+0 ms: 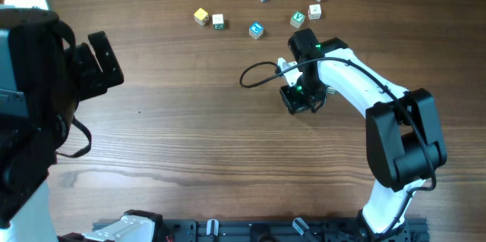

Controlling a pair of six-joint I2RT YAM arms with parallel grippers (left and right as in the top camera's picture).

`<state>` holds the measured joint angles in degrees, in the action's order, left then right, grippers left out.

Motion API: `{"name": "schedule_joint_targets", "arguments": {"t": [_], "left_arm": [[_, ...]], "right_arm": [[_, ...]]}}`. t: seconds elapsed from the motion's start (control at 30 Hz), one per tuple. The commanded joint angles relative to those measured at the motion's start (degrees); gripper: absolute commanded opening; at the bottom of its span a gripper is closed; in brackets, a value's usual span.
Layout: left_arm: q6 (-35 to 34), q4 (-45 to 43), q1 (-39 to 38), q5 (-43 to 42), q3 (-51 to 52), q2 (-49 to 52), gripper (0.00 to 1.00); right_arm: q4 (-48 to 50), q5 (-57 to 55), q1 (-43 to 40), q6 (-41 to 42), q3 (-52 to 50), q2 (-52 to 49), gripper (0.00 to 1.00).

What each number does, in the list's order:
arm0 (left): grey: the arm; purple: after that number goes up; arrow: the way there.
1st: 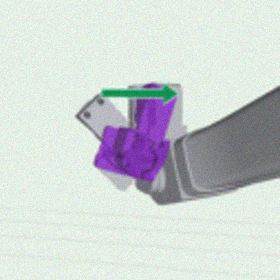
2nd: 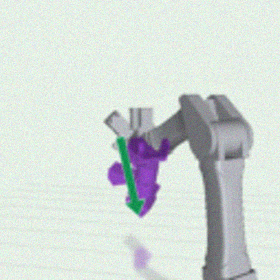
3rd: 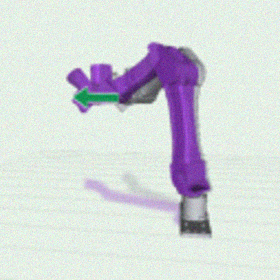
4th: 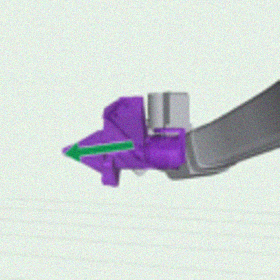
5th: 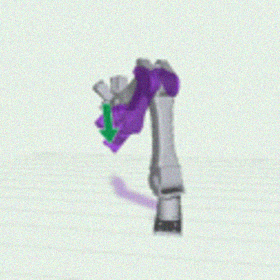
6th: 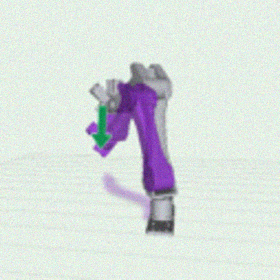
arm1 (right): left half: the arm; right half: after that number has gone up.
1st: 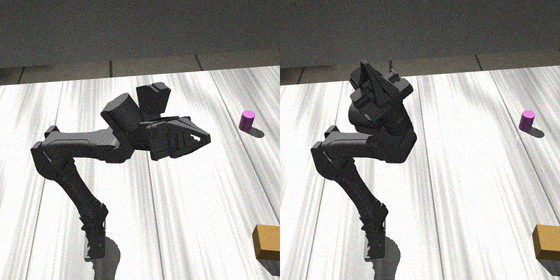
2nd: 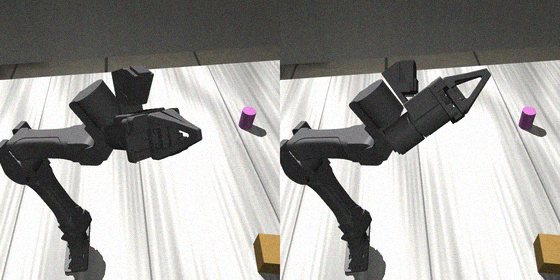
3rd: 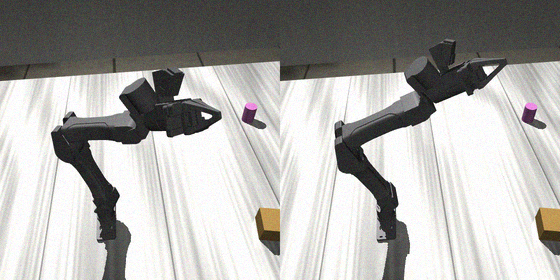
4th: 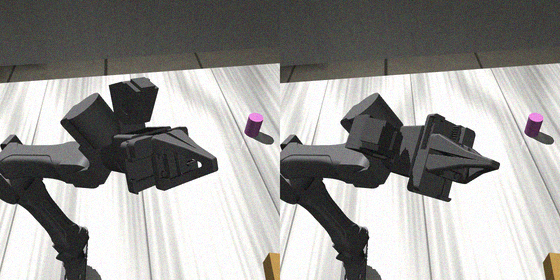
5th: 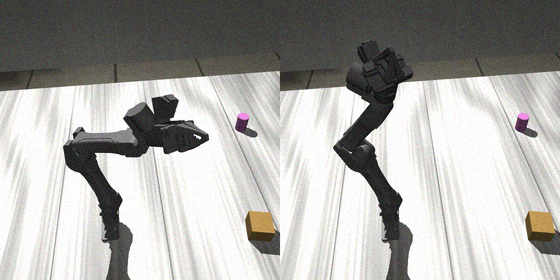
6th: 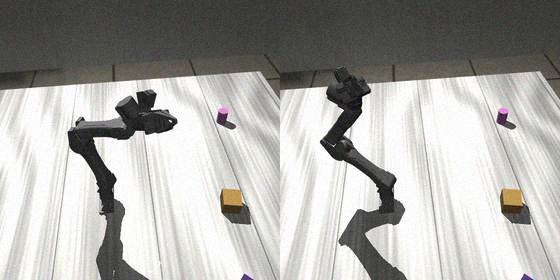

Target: Form a circle

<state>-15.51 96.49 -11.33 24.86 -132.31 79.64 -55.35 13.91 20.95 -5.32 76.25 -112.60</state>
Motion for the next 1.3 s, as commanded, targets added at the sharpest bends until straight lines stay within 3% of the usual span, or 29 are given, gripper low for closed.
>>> {"name": "schedule_joint_targets", "arguments": {"t": [0.0, 0.27, 1.27], "left_arm": [[0.1, 0.0, 0.3, 0.7, 0.0, 0.0, 1.00], [0.1, 0.0, 0.3, 0.7, 0.0, 0.0, 1.00], [0.1, 0.0, 0.3, 0.7, 0.0, 0.0, 1.00]], "right_arm": [[1.9, -4.0, 0.1, -0.3, -0.2, 0.1, 0.05], [4.2, -12.1, 0.1, -0.8, -0.2, 0.1, 0.05], [5.4, -17.2, 0.1, -1.9, -0.2, 0.1, 0.05]]}}
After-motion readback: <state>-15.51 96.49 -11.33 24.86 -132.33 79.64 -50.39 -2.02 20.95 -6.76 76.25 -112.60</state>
